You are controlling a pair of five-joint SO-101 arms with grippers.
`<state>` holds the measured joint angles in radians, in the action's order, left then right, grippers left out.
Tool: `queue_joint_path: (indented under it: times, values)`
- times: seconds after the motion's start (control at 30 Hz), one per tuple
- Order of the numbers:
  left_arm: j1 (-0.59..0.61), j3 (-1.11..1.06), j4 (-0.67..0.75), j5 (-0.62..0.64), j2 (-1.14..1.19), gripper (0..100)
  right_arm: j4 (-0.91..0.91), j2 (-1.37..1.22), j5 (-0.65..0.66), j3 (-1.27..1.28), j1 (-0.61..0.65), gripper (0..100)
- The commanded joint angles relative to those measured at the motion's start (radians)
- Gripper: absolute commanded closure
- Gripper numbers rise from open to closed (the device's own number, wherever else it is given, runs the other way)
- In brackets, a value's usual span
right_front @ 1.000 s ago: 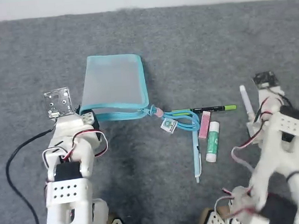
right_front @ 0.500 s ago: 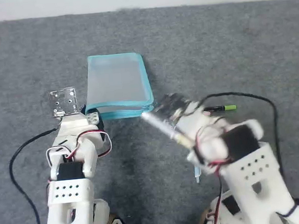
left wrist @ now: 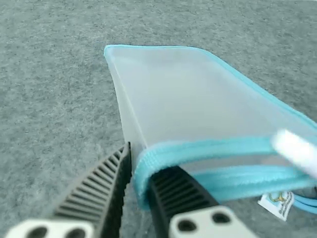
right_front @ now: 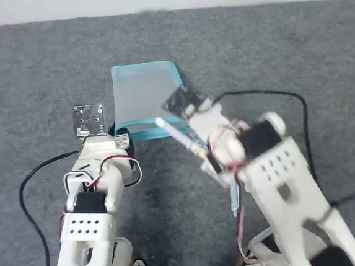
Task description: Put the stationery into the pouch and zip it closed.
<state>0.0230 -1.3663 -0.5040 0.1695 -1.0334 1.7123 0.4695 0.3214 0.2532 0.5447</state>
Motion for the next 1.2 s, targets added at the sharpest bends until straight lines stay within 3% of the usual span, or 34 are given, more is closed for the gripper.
queue_joint_path:
  times: [0.0,0.13,0.3,0.53,0.67,0.93,1.17]
  values:
    - [-0.014,0.027,0.012,-0.021,-0.005,99,-0.018,-0.174,-0.020,-0.155,-0.022,99.2]
    - [-0.011,0.027,0.014,-0.020,-0.005,99,0.022,-0.328,-0.020,-0.270,-0.022,99.1]
    - [-0.006,0.028,0.014,-0.018,-0.005,99,0.041,-0.226,-0.009,-0.282,-0.022,99.1]
    - [-0.006,0.028,0.015,-0.018,-0.005,99,0.077,0.081,0.173,-0.012,-0.021,99.1]
    - [-0.006,0.028,0.015,-0.018,-0.005,99,0.077,0.105,0.230,0.118,-0.021,99.2]
    - [-0.006,0.025,0.014,-0.018,-0.005,99,0.074,-0.024,0.133,0.003,-0.021,99.2]
    - [-0.014,0.025,0.014,-0.023,-0.005,99,0.077,-0.283,0.057,-0.201,-0.021,99.2]
